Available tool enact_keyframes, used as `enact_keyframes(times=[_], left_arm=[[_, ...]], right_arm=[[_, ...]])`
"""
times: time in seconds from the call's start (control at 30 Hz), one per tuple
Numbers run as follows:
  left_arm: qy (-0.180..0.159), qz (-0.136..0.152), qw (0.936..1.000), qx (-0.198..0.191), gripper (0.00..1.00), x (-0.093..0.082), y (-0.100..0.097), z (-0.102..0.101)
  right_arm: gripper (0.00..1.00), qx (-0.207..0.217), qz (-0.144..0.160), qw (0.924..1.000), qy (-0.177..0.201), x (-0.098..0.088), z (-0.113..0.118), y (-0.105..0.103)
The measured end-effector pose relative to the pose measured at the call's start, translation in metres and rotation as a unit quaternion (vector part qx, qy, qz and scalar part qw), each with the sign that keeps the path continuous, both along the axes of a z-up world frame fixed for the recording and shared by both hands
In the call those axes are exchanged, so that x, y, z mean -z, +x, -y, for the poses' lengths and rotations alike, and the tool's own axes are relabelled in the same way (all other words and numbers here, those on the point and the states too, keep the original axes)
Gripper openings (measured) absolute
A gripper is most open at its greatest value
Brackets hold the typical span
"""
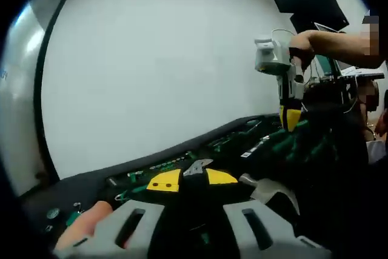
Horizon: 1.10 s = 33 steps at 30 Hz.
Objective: Pick up the tools and put them into their designated positions in the toolbox.
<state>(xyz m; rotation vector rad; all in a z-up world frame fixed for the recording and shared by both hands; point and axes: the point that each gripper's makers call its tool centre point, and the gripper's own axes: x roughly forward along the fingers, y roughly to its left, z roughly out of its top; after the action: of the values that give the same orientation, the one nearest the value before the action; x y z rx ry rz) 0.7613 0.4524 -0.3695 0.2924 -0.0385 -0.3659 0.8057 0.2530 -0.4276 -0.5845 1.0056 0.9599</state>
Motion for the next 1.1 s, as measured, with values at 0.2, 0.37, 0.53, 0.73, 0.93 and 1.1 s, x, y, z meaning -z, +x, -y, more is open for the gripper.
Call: enact_keyframes(times=[0.2, 0.37, 0.53, 0.73, 0.93, 1.1], left_arm=[[0.004, 0.003, 1.0, 0.0, 0.15, 0.0, 0.006, -0.004], [0.002, 0.007, 1.0, -0.002, 0.15, 0.0, 0.009, -0.005], [0.005, 0.0, 1.0, -0.007, 0.15, 0.003, 0.013, -0.007], [0.011, -0.01, 0.9998, -0.012, 0.15, 0.007, 0.013, -0.005], [0.012, -0.019, 0.9997, -0.007, 0.15, 0.01, 0.012, -0.005], [0.038, -0.019, 0.999, -0.008, 0.15, 0.013, 0.013, 0.001]], right_arm=[[0.14, 0.038, 0.035, 0.9961, 0.071, -0.047, 0.036, -0.006], [0.07, -0.036, 0.071, 0.9968, -0.008, -0.025, 0.063, -0.031], [0.0, -0.062, 0.059, 0.996, -0.026, -0.006, 0.051, -0.055], [0.03, -0.176, 0.09, 0.9727, 0.122, -0.022, -0.059, -0.07], [0.04, -0.128, 0.241, 0.96, 0.063, -0.071, -0.043, 0.011], [0.04, -0.162, 0.261, 0.9517, -0.012, -0.049, -0.014, -0.007]])
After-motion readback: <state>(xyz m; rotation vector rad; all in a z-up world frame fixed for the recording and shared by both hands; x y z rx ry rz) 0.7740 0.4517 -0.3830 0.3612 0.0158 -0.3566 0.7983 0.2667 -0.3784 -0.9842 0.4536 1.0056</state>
